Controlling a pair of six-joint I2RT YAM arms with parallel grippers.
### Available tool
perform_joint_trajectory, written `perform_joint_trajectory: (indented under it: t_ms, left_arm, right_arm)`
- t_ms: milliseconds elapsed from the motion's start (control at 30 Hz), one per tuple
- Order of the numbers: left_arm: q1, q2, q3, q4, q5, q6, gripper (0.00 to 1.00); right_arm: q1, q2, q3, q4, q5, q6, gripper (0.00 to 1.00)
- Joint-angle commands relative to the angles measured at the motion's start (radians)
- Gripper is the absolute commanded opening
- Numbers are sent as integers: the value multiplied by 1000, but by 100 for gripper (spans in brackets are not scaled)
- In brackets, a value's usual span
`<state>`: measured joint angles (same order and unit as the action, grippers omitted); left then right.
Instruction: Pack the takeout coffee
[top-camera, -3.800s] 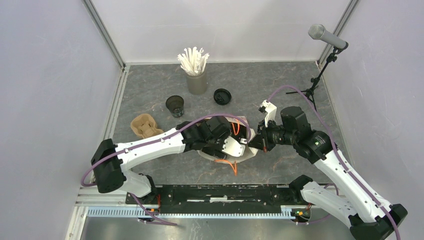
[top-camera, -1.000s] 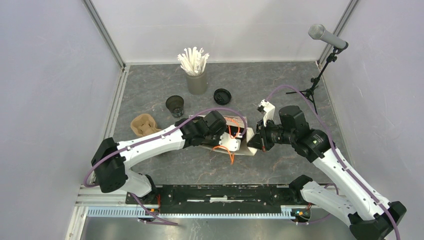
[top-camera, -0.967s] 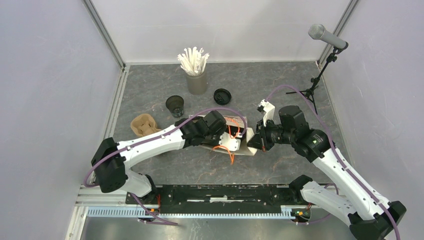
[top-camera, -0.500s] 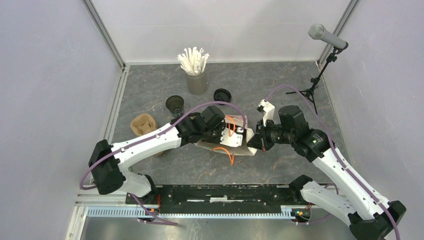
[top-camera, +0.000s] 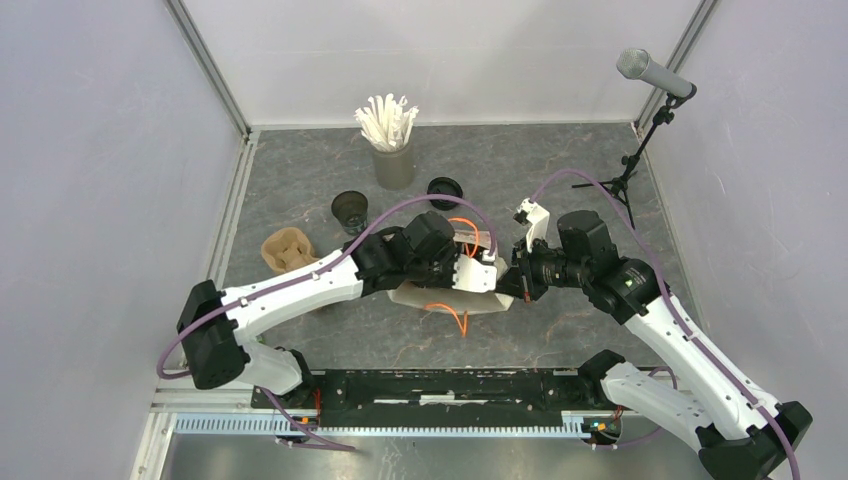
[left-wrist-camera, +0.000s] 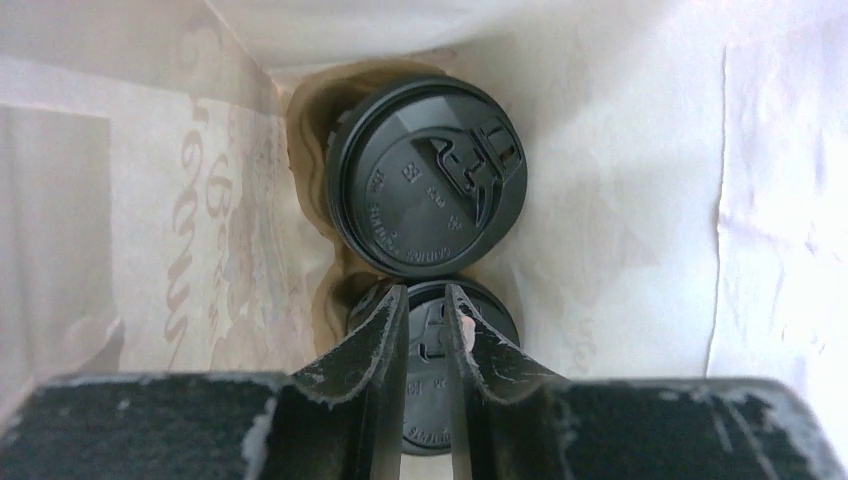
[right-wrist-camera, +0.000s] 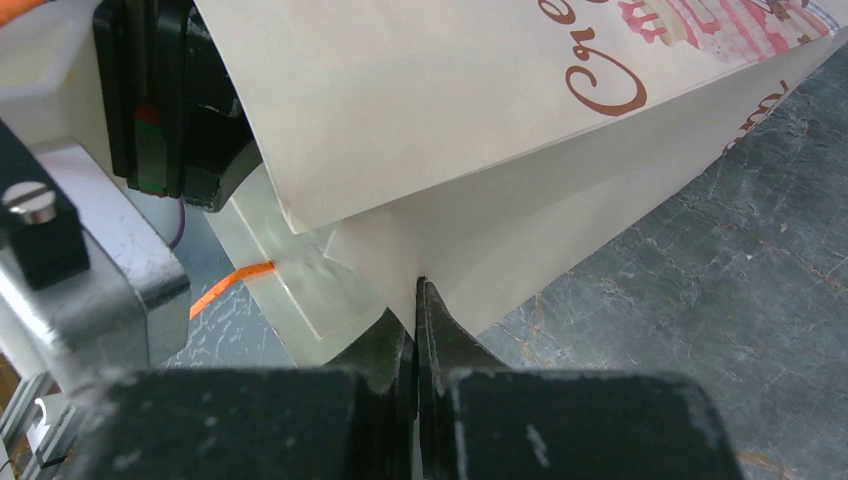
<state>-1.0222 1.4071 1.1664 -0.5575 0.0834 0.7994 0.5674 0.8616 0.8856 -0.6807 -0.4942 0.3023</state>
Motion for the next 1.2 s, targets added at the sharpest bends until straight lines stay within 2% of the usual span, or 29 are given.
perform_joint_trajectory:
  t_ms: [0, 333, 1167]
  left_arm:
    - [-14, 23, 42, 111, 41, -73, 26]
    - [-28, 66, 48, 160, 55, -101, 23]
    - [-31, 153, 21, 299, -17, -128, 19]
  right_arm:
    - [0, -3, 6, 38, -11, 8, 0]
    - [0, 9, 7, 59, -20, 9, 0]
    - [0, 8, -3, 70, -30, 22, 0]
